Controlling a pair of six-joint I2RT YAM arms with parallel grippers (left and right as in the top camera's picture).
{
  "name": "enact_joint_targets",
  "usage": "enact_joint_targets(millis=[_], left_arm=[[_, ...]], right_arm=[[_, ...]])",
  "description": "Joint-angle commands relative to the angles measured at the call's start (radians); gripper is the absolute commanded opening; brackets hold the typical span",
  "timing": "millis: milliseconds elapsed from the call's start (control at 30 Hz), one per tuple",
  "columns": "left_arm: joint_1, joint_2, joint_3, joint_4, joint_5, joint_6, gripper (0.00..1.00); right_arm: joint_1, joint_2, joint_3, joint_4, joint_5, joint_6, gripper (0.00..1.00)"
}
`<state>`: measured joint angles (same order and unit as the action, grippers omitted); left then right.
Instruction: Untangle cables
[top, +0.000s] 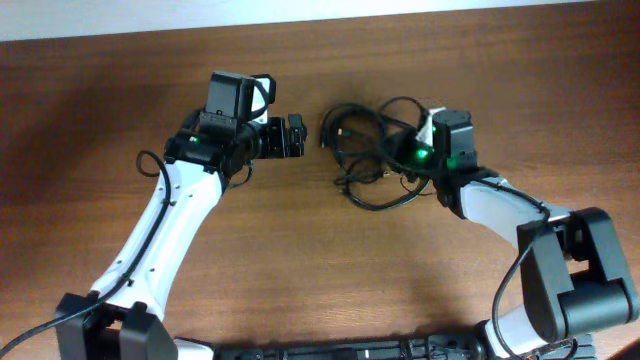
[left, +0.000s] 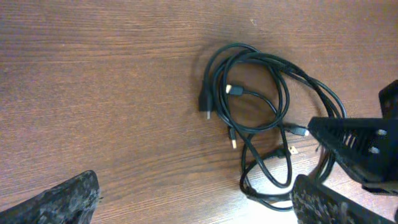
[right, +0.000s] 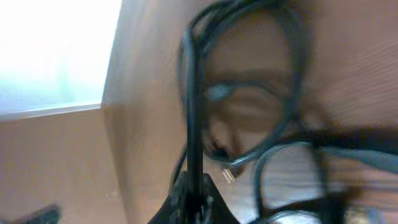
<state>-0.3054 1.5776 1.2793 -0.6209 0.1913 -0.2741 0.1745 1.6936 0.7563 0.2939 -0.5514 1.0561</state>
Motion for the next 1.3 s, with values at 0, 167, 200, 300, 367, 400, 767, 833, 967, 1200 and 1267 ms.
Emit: enact_joint_targets(millis=[0,167,200,300,367,400,767,833,967,1200,1267], left_arm=[[0.003,0.000,0.016,0.015,-0.004,0.068,0.99],[0.003,0.000,0.016,0.028,-0.004,0.172,0.99],[0.003,0.000,0.016,0.031,-0.004,0.172,0.99],[-0.003,0.012,0.016,0.029,0.023,0.175,0.99],[-0.011,0.033,0.016,0.029,0.039,0.175,0.99],[-0.021,0.054,0.016,0.030,0.039,0.175,0.99],[-0.019,0.158,0.016,0.015,0.575,0.111,0.99],[-0.013,0.158,0.016,-0.001,0.465,0.245,0.99],[0.077,0.147,0.016,-0.026,0.354,0.381,0.99],[0.043,0.117,0.002,-0.169,0.463,0.936,0.99],[0.009,0.118,-0.023,-0.121,0.406,0.949,0.99]], right_arm=[[0.035,-0.082,0.118,-0.180,-0.192,-0.302,0.04],[0.129,-0.346,0.301,-0.686,-0.139,-0.807,0.04],[0.133,-0.382,0.313,-0.703,-0.129,-0.814,0.04],[0.133,-0.504,0.334,-0.698,-0.129,-0.813,0.04],[0.133,-0.537,0.342,-0.698,-0.130,-0.813,0.04],[0.133,-0.557,0.354,-0.689,-0.148,-0.813,0.04],[0.133,-0.565,0.386,-0.653,-0.064,-0.861,0.04],[0.133,-0.565,0.386,-0.653,-0.036,-0.862,0.04],[0.131,-0.565,0.386,-0.657,-0.027,-0.867,0.05],[0.131,-0.558,0.386,-0.636,-0.011,-0.869,0.11],[0.131,-0.558,0.386,-0.631,-0.011,-0.869,0.11]])
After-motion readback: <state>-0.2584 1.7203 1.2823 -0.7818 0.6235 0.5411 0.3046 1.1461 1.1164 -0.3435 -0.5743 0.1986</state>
